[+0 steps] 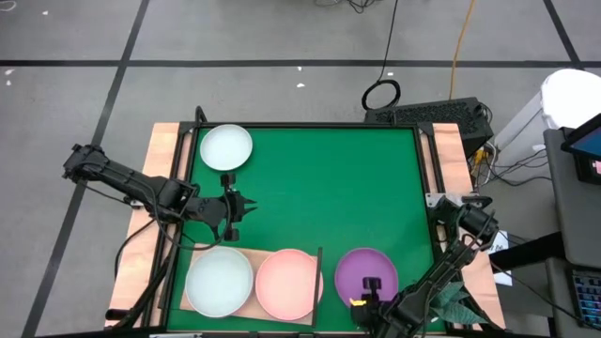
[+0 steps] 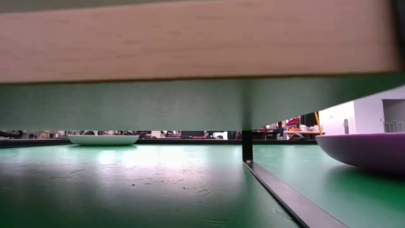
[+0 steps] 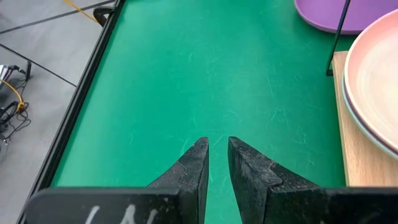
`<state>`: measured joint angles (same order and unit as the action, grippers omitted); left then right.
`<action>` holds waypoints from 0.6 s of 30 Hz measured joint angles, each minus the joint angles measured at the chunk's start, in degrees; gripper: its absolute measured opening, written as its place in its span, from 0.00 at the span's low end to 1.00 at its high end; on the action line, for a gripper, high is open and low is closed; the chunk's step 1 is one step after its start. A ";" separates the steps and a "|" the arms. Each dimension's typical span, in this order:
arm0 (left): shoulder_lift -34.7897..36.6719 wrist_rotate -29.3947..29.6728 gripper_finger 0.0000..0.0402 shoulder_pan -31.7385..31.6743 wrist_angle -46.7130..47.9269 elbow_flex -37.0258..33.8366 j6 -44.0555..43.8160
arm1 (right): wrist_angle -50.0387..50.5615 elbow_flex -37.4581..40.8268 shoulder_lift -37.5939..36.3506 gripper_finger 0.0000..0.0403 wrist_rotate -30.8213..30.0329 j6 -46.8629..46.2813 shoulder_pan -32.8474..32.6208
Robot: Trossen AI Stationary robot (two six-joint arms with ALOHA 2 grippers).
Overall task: Place and stack plates onto a shelf
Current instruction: Stack the purple plate on top of the white plate on the shelf
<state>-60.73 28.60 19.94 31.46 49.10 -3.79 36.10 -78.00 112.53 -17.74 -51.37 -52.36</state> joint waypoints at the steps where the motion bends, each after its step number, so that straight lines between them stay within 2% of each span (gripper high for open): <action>1: 0.00 0.00 0.17 0.00 0.00 0.00 0.00 | 0.32 0.00 -0.04 0.20 0.00 0.00 0.00; 4: 0.01 0.00 0.17 0.00 0.00 0.00 -0.02 | 1.38 -0.02 -0.50 0.07 -0.57 0.19 0.00; 6: 0.01 0.00 0.17 0.00 -0.02 0.00 -0.03 | 2.56 -0.02 -1.27 0.03 -0.61 0.15 0.00; 10: 0.01 0.00 0.17 0.00 -0.04 0.00 -0.17 | 6.82 -0.04 -3.76 0.03 -1.24 -2.53 0.00; 18: 0.02 0.02 0.17 0.00 -1.15 0.00 0.30 | 17.90 -0.02 -11.28 0.01 -7.79 -3.63 0.14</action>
<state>-60.71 28.62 19.94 30.31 49.10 -3.49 54.00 -78.02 101.25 -25.53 -55.00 -52.22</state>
